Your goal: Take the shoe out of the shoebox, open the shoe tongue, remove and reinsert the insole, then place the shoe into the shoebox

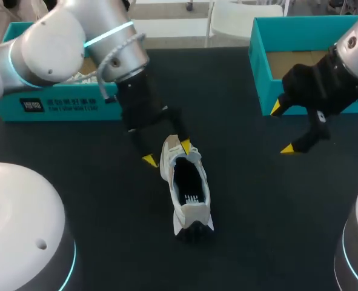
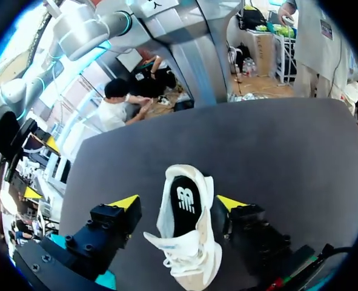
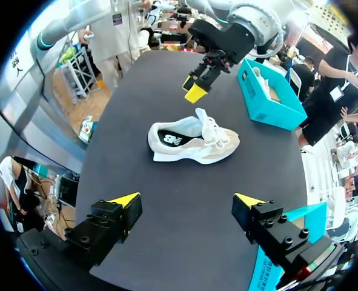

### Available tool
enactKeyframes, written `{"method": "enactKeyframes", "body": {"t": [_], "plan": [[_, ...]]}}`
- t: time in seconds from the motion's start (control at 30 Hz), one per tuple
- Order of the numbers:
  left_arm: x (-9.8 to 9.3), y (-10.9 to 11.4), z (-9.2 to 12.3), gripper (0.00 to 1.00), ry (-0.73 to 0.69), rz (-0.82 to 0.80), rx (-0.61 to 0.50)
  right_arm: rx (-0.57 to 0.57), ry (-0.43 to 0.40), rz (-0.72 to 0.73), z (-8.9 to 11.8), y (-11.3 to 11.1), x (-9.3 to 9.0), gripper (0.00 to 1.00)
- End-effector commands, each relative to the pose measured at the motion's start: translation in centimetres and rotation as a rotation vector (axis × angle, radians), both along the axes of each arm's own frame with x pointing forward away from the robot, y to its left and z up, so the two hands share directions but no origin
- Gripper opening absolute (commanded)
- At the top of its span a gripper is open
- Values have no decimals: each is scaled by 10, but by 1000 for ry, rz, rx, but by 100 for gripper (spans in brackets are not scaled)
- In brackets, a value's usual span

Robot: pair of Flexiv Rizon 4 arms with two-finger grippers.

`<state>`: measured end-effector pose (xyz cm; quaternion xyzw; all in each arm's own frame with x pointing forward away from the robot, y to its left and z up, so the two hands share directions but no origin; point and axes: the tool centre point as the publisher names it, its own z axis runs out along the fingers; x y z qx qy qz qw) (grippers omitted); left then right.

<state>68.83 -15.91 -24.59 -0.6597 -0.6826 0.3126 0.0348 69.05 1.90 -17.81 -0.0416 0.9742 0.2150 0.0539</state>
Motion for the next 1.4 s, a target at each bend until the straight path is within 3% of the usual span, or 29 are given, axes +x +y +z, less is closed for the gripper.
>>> {"method": "enactKeyframes", "body": {"t": [0.03,0.47,0.83,1.2,1.4], "plan": [[-6,-6,7,0,-63,-7,98,-1,0,-1,-1,1,0,100],[-6,-6,7,0,-63,-7,98,-1,0,-1,-1,1,0,100],[-21,-15,-51,0,-121,42,229,-1,0,-1,-1,1,0,100],[-27,-48,-97,0,-195,62,269,-1,0,-1,-1,1,0,100],[-25,-52,-125,0,-225,88,287,-1,0,-1,-1,1,0,100]]}}
